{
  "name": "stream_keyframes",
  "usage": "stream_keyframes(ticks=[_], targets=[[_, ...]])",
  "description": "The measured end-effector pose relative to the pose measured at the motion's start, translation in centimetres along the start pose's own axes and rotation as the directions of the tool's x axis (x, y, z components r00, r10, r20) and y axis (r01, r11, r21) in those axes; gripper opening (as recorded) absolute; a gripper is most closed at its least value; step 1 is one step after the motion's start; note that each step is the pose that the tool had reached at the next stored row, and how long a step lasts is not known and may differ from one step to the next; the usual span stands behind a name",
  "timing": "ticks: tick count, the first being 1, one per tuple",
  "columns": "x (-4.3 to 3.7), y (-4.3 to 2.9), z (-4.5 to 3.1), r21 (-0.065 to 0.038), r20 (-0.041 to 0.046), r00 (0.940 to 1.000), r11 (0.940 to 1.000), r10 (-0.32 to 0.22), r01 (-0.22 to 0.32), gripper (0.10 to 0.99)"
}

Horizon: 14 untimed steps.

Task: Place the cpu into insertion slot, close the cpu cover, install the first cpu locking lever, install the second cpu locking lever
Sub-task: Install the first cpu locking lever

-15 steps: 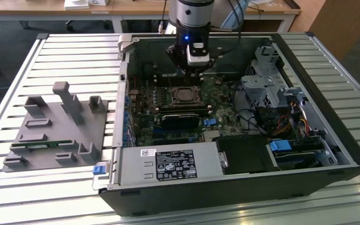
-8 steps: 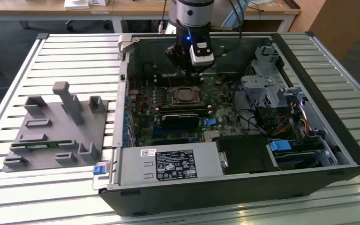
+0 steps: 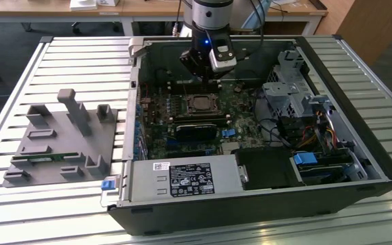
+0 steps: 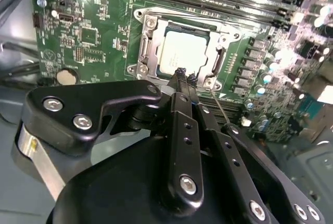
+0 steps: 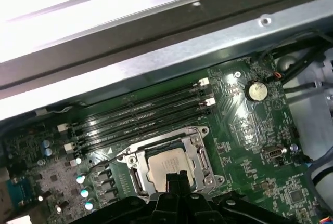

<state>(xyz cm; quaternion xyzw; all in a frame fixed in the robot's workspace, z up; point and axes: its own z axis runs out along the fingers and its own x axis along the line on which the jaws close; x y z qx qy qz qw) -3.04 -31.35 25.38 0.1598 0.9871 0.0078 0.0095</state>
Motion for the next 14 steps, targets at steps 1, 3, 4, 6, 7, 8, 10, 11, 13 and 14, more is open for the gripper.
stream_keyframes(ticks=[1, 3, 4, 6, 7, 8, 10, 11, 13, 14], targets=[[0.00, 0.00, 0.00, 0.000, -0.0003, 0.9999, 0.9999, -0.015, 0.015, 0.106], [0.00, 0.00, 0.00, -0.001, -0.0009, 0.9988, 0.9988, -0.049, 0.049, 0.106], [0.00, 0.00, 0.00, -0.001, -0.0012, 0.9978, 0.9978, -0.067, 0.067, 0.106], [0.00, 0.00, 0.00, -0.002, -0.0018, 0.9947, 0.9947, -0.103, 0.103, 0.106], [0.00, 0.00, 0.00, -0.002, -0.0021, 0.9927, 0.9927, -0.121, 0.121, 0.106], [0.00, 0.00, 0.00, -0.002, -0.0024, 0.9902, 0.9902, -0.139, 0.139, 0.106], [0.00, 0.00, 0.00, -0.003, -0.0030, 0.9846, 0.9846, -0.175, 0.175, 0.106], [0.00, 0.00, 0.00, -0.003, -0.0033, 0.9812, 0.9812, -0.193, 0.193, 0.106], [0.00, 0.00, 0.00, -0.004, -0.0038, 0.9738, 0.9738, -0.227, 0.227, 0.106], [0.00, 0.00, 0.00, -0.005, -0.0040, 0.9699, 0.9699, -0.244, 0.244, 0.106]])
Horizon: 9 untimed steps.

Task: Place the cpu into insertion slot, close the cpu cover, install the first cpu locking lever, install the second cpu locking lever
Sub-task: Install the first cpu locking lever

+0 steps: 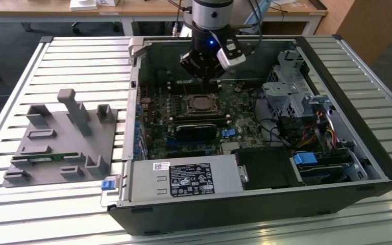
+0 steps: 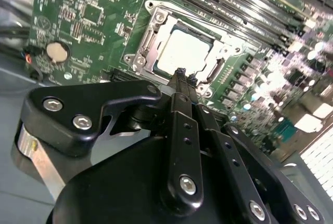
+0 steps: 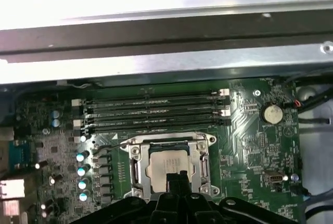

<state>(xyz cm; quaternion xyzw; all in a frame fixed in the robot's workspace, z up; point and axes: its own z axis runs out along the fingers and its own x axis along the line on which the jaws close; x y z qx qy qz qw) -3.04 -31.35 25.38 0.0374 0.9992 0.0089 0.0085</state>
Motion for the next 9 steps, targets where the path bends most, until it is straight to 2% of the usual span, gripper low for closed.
stream_keyframes(ticks=[3, 6, 9], targets=[[0.00, 0.00, 0.00, -0.001, -0.0009, 0.9990, 0.9990, -0.045, 0.045, 0.106], [0.08, -0.01, 0.00, -0.001, -0.0009, 0.9987, 0.9987, -0.050, 0.050, 0.106], [0.77, -0.07, -0.02, -0.002, -0.0010, 0.9987, 0.9987, -0.050, 0.050, 0.106]])
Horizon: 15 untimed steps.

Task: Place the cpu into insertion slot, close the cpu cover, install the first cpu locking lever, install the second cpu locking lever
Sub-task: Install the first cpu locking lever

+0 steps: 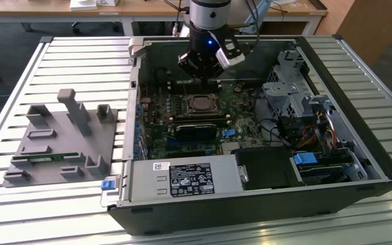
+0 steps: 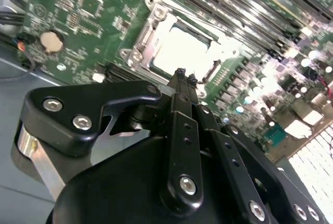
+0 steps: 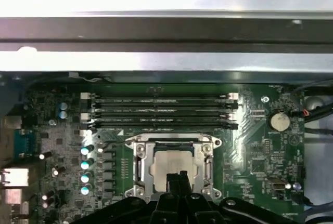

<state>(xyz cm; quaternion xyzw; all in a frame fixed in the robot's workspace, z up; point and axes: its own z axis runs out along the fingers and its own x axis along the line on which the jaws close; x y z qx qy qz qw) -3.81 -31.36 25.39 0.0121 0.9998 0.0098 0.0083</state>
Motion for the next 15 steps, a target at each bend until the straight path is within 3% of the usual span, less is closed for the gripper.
stream_keyframes(ticks=[6, 15], targets=[[1.38, -0.03, -0.01, -0.005, 0.0001, 1.0000, 1.0000, 0.000, 0.000, 0.106], [2.23, -0.38, -0.03, -0.007, 0.0000, 1.0000, 1.0000, 0.001, -0.001, 0.106]])
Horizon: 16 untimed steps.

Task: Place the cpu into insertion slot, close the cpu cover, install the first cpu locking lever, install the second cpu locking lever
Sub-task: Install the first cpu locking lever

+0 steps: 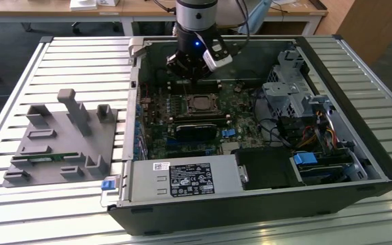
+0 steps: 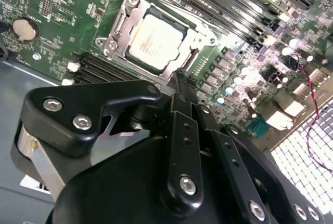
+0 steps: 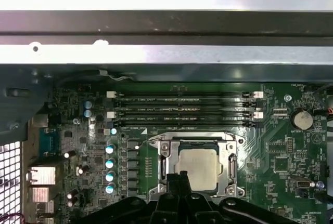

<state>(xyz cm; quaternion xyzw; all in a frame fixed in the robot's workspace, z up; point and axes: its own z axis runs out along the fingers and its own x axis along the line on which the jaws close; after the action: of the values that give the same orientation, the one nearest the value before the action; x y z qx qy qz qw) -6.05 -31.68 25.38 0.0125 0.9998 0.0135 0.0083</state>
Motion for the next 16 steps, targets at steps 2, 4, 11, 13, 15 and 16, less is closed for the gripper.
stream_keyframes(ticks=[2, 4, 11, 13, 15, 16], targets=[[0.10, -0.01, 0.00, 0.000, 0.0000, 1.0000, 1.0000, 0.000, 0.000, 0.106], [0.23, -0.02, 0.00, 0.000, 0.0000, 1.0000, 1.0000, 0.000, 0.000, 0.106], [1.13, -0.04, -0.02, 0.000, -0.0001, 1.0000, 1.0000, 0.000, 0.000, 0.106], [1.50, -0.05, -0.03, 0.000, 0.0000, 1.0000, 1.0000, 0.000, 0.000, 0.106], [1.91, -0.06, -0.03, 0.000, 0.0000, 1.0000, 1.0000, 0.000, 0.000, 0.106], [2.08, -0.07, -0.03, 0.000, 0.0000, 1.0000, 1.0000, 0.000, 0.000, 0.106]])
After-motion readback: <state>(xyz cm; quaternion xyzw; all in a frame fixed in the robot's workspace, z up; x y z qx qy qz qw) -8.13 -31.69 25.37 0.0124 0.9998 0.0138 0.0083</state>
